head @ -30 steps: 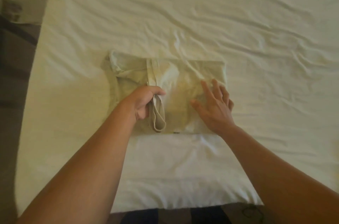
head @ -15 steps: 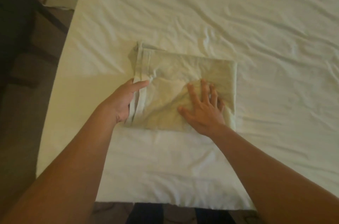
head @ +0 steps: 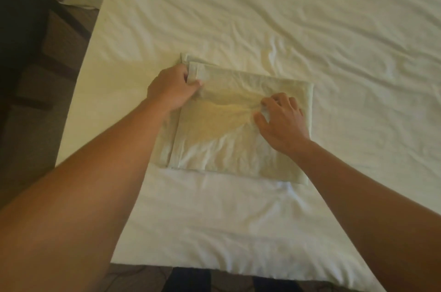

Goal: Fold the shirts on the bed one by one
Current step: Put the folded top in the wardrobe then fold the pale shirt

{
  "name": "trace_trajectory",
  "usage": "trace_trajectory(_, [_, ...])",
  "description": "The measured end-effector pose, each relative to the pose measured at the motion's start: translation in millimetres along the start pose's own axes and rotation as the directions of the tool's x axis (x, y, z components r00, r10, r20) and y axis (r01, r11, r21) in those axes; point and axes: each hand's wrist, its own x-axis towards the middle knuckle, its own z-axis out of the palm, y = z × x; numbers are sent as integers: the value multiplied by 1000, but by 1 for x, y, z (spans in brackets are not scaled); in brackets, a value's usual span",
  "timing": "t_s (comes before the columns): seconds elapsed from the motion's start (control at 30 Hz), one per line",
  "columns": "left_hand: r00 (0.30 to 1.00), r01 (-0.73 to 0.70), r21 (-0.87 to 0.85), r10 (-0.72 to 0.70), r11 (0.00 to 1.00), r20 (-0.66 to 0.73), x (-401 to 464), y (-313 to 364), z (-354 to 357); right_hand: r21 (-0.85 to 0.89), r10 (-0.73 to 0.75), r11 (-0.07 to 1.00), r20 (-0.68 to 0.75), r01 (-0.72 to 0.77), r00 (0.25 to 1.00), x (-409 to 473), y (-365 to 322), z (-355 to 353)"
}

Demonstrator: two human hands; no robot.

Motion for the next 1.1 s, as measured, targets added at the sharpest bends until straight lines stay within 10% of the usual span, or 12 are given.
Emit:
trace_trajectory(0.23, [916, -14, 257, 116, 966, -383, -3, 2, 9, -3, 25, 1000, 15, -25, 1000, 1, 9, 0])
trace_trajectory(0.4, [893, -285, 431, 400, 856, -205, -25, 24, 38, -69, 78, 995, 6, -77, 997, -5, 14, 7])
trace_trajectory(0.5, [940, -291, 468, 341, 835, -24, -21, 20, 56, -128, 6, 992, 15, -4, 1000, 2, 15, 12])
trace_trajectory(0.8, [988, -28, 526, 103, 850, -113, -23, 6, 61, -193, 30, 981, 60, -18, 998, 10, 49, 19])
trace_trajectory(0.97, [891, -357, 501, 449, 788, -71, -81, -3, 79, -191, -137, 973, -28, 129, 990, -43, 42, 42])
trace_trajectory(1.1, [900, -382, 498, 437, 779, 7, -99, -41, 87, -291, -257, 924, 5, 248, 966, -70, 73, 55])
